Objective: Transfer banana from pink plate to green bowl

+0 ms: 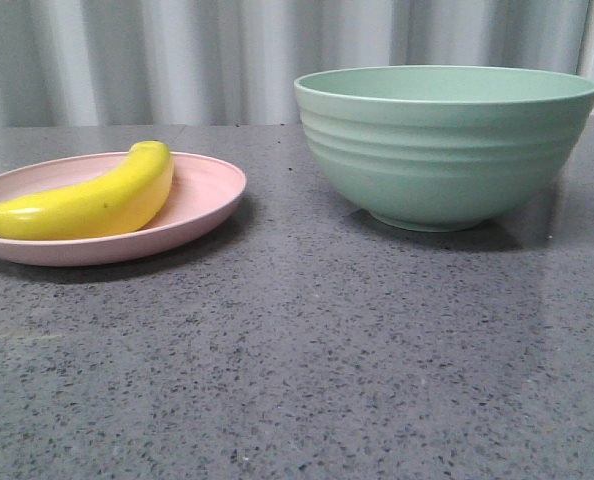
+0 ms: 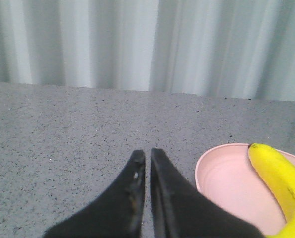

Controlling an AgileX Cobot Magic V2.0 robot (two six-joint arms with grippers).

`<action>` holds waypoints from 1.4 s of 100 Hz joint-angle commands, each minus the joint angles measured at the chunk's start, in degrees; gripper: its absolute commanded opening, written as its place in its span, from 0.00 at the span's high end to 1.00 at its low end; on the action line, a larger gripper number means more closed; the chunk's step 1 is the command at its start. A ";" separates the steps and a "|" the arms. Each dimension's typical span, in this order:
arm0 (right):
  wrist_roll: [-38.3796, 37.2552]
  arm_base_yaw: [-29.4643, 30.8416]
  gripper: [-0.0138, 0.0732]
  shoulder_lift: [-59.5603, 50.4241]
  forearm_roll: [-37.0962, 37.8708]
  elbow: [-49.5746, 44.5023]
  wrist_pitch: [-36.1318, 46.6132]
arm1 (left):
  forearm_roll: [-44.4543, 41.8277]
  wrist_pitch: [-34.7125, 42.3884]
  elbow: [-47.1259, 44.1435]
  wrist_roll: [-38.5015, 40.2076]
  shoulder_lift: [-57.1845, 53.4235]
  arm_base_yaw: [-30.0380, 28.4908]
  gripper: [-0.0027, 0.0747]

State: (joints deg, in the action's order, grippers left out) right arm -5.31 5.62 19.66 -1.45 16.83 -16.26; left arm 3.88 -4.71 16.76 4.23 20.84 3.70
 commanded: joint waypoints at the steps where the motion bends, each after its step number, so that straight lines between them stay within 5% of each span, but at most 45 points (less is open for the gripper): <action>1: 0.46 0.26 0.93 2.11 0.16 3.01 5.55 | 0.53 5.78 2.58 0.42 2.84 -0.02 0.99; 13: 0.46 0.26 0.93 2.20 0.16 3.01 6.70 | 0.53 6.99 2.58 0.42 4.81 -0.02 0.92; 28: 0.46 0.26 0.93 2.20 0.16 3.01 4.65 | 0.53 7.26 2.58 0.42 6.06 -0.02 0.54; 38: 0.46 0.26 0.93 2.20 0.16 3.01 4.20 | 0.53 7.89 2.58 0.42 6.46 -0.02 0.40; 77: 0.46 0.26 0.93 2.20 0.16 2.26 5.00 | 0.96 5.60 5.61 0.42 7.31 4.76 0.40; 140: 0.46 0.26 0.93 2.20 0.16 0.96 6.88 | 0.43 2.45 13.53 0.31 24.51 17.70 0.40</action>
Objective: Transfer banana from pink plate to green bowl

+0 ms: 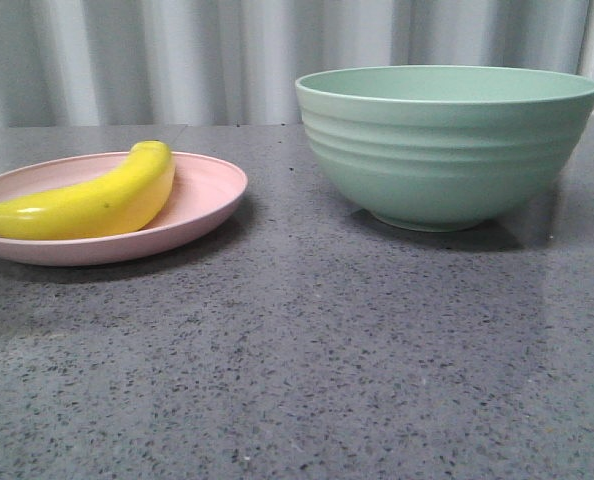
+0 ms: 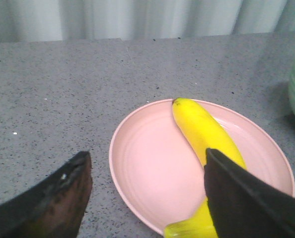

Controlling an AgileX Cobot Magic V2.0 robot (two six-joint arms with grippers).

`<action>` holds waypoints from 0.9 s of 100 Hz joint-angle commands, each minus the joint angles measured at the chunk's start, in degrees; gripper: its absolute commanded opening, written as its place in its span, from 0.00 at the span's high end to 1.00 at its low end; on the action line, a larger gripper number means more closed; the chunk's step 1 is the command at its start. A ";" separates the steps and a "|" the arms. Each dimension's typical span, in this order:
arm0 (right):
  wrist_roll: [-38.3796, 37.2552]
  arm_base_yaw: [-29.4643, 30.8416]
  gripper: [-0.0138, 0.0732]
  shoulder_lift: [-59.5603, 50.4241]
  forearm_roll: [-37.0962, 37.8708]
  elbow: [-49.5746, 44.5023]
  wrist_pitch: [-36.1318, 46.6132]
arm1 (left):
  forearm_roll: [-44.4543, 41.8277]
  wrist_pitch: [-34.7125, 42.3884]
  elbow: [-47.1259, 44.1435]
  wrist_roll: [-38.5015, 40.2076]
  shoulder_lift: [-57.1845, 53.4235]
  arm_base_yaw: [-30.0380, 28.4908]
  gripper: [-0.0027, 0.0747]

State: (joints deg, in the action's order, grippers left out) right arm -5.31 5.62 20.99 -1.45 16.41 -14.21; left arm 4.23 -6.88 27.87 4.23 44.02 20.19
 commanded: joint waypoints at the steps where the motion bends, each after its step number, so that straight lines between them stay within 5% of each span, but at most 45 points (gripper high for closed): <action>1: 0.46 0.26 0.93 0.87 0.16 1.38 4.83 | 0.07 4.61 2.43 0.31 1.45 1.36 0.40; 62: 0.46 0.26 0.93 0.87 0.16 1.38 5.09 | -2.06 4.88 3.50 -1.56 4.27 4.08 0.40; 90: 0.46 0.26 0.93 0.87 0.16 1.38 5.22 | -2.52 -8.21 14.41 -2.36 14.60 6.77 0.39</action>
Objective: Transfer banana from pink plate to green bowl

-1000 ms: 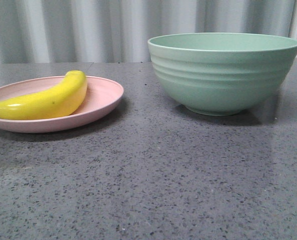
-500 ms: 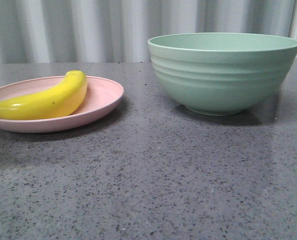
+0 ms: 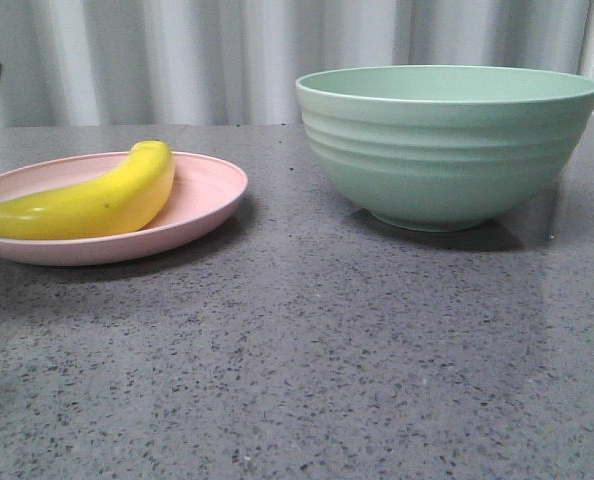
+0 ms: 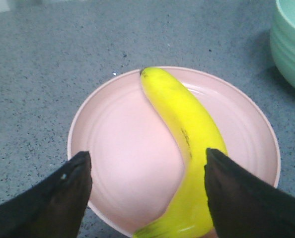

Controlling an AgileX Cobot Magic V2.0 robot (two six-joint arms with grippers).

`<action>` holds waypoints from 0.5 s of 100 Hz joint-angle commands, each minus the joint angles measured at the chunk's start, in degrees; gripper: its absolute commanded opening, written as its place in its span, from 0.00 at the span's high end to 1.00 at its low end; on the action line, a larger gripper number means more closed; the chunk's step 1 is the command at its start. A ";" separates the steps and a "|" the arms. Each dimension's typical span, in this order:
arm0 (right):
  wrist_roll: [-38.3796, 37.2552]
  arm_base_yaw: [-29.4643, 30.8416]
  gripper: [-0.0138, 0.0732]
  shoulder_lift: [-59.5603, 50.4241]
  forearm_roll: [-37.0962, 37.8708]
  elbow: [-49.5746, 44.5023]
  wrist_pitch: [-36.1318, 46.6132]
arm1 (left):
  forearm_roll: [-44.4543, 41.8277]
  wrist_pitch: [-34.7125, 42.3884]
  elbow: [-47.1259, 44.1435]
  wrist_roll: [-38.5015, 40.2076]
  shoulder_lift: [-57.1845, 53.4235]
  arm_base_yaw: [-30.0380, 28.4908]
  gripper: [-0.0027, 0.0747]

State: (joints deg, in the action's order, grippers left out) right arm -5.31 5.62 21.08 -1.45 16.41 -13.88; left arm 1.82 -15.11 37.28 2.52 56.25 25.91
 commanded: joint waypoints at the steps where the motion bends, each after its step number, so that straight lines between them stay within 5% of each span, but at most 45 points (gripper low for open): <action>1: 0.46 0.26 0.93 0.79 0.16 1.38 4.88 | 0.00 -0.54 5.32 -1.15 2.65 1.14 0.39; 50: 0.46 0.26 0.93 0.79 0.16 1.38 5.39 | 11.88 -20.88 22.31 -11.95 19.70 3.73 0.39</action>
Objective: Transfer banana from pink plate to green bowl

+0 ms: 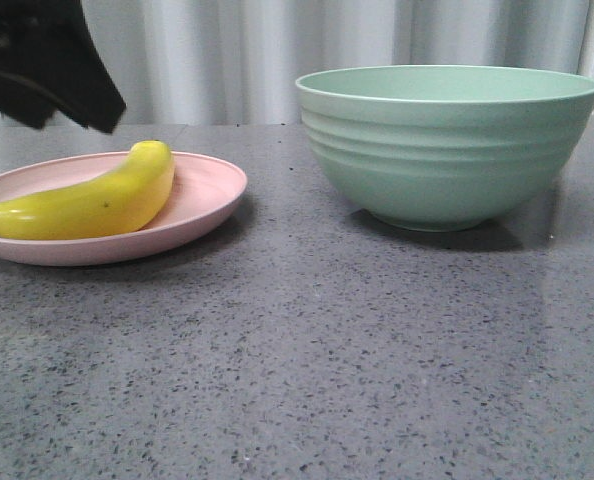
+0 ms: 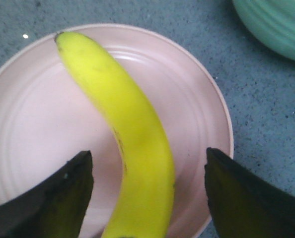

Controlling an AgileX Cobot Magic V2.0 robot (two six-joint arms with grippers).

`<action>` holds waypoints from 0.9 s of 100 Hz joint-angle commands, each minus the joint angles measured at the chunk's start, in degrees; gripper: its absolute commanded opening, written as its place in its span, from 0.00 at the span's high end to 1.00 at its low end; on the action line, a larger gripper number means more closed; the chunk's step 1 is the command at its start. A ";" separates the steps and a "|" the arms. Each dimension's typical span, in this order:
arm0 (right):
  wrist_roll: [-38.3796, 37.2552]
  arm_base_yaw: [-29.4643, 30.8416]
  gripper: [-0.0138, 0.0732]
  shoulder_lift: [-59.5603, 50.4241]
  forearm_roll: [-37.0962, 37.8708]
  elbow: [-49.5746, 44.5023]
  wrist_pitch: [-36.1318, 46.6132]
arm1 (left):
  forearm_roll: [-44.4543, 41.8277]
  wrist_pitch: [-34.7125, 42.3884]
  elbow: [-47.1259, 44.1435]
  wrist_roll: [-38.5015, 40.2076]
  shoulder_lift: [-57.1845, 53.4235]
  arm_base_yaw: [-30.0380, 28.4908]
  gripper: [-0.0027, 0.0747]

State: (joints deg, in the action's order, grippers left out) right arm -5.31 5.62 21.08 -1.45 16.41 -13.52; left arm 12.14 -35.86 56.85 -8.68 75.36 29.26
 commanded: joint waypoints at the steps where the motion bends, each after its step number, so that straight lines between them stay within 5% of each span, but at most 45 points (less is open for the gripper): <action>1: 0.46 0.26 0.93 0.66 0.16 1.38 5.03 | 1.68 -0.31 2.88 -0.75 0.90 0.39 0.39; 51: 0.46 0.26 0.93 0.42 0.16 1.38 5.03 | 1.68 0.05 2.88 -0.75 7.97 0.15 0.43; 80: 0.46 0.26 0.93 0.42 -0.12 1.75 6.68 | 1.46 -0.28 2.88 -0.52 7.97 -0.35 0.93; 90: 0.46 -0.34 0.93 0.53 -0.12 3.57 2.59 | 1.37 -1.44 2.88 -0.52 7.86 -1.03 0.99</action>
State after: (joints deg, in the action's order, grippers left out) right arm -5.31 5.62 21.08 -1.67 16.70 -12.71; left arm 12.88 -38.06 57.89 -9.32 84.97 28.76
